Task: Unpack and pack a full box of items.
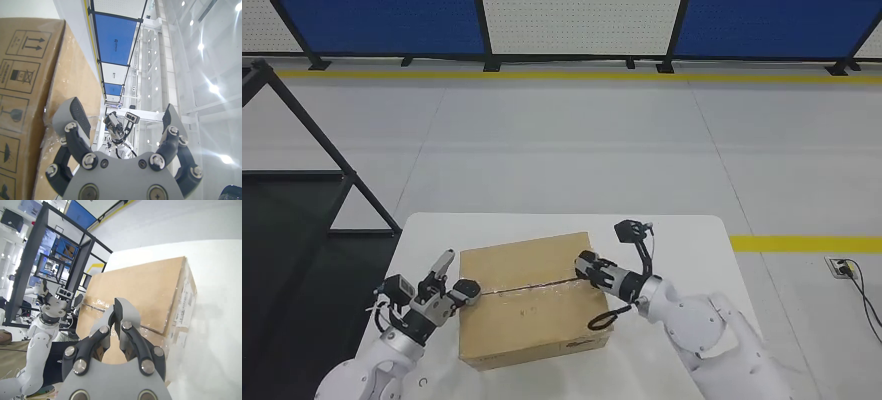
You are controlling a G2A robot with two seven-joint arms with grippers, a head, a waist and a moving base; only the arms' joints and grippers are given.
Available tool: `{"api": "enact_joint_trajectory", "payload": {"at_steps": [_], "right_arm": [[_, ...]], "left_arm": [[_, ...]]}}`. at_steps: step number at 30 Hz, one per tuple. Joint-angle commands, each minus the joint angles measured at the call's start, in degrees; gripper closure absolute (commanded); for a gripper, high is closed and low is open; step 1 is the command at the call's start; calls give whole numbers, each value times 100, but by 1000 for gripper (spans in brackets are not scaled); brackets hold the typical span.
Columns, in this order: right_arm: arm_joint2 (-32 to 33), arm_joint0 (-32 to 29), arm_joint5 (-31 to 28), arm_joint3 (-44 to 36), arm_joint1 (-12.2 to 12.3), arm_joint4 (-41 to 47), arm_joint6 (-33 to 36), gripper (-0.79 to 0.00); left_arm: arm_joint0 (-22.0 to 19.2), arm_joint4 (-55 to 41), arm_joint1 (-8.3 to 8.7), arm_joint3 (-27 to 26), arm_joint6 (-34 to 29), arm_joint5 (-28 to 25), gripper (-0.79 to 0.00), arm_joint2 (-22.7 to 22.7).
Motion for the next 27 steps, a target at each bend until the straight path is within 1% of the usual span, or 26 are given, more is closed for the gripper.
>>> {"api": "enact_joint_trajectory", "payload": {"at_steps": [1,2,3,4,5,8,9,10,11,13,14,17,20,23,27], "right_arm": [[292,-201,-143,-170,42,132,-102,0],[423,-285,-206,-228,62,170,-158,0],[536,-363,-262,-280,80,190,-204,-40],[642,-429,-308,-321,97,190,-246,-314],[744,-496,-292,-333,110,241,-284,-785],[804,-528,-286,-349,117,268,-295,-785],[814,-534,-289,-352,119,270,-299,-153],[813,-533,-286,-352,119,271,-299,-212],[807,-530,-286,-351,118,270,-297,-299],[804,-528,-286,-349,117,268,-295,-408],[803,-528,-286,-349,117,268,-295,-477],[803,-528,-286,-349,117,268,-295,-613],[804,-528,-286,-349,117,267,-295,-723],[804,-528,-286,-349,117,267,-295,-774],[804,-528,-286,-349,117,267,-295,-784]], "left_arm": [[-33,-42,6,-4,-22,0,-785,-61],[-48,-62,10,-12,-33,-11,-785,-105],[-61,-100,14,-19,-49,-33,-785,-158],[-74,-181,15,-19,-37,-67,-785,-226],[-83,-295,16,-19,-43,-91,-785,-295],[-115,-545,27,-2,-114,-123,-785,-505],[-106,-485,23,-13,-81,-127,-784,-451],[-113,-540,26,-6,-104,-128,-784,-497],[-116,-558,27,-2,-116,-126,-784,-513],[-116,-551,27,-2,-117,-124,-785,-509],[-116,-547,27,-2,-115,-123,-785,-506],[-115,-545,27,-2,-114,-123,-785,-505],[-115,-545,27,-2,-113,-123,-785,-505],[-115,-545,27,-2,-113,-123,-785,-505],[-115,-545,27,-2,-113,-123,-785,-505]]}}
